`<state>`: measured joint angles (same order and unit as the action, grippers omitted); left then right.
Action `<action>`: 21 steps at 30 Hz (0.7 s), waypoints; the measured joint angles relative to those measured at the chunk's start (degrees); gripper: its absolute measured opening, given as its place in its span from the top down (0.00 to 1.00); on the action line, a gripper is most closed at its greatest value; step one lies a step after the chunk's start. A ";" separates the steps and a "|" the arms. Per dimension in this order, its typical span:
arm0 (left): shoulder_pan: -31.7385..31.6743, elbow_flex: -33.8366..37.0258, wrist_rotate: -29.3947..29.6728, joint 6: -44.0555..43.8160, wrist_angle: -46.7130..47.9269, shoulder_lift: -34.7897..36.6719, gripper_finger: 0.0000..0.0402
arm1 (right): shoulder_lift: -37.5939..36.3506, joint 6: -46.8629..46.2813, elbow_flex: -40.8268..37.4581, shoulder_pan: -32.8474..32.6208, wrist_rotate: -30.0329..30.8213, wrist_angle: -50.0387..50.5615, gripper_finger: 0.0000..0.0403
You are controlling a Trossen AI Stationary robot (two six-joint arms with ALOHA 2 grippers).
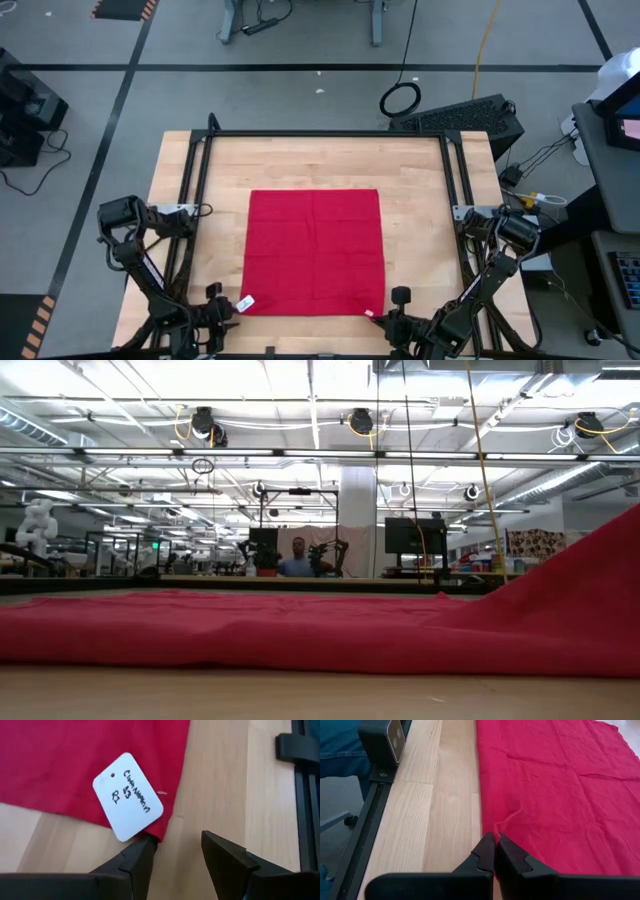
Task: Roll towel
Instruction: Roll the red towel
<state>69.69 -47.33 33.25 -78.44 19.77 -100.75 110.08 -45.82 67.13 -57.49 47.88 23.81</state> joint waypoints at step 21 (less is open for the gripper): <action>1.01 -2.64 6.33 7.42 -0.01 0.37 0.56 | -0.02 0.51 0.00 0.00 0.02 0.42 1.00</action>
<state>70.70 -49.97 39.58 -71.01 19.76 -100.38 110.06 -45.31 67.13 -57.49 47.90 24.23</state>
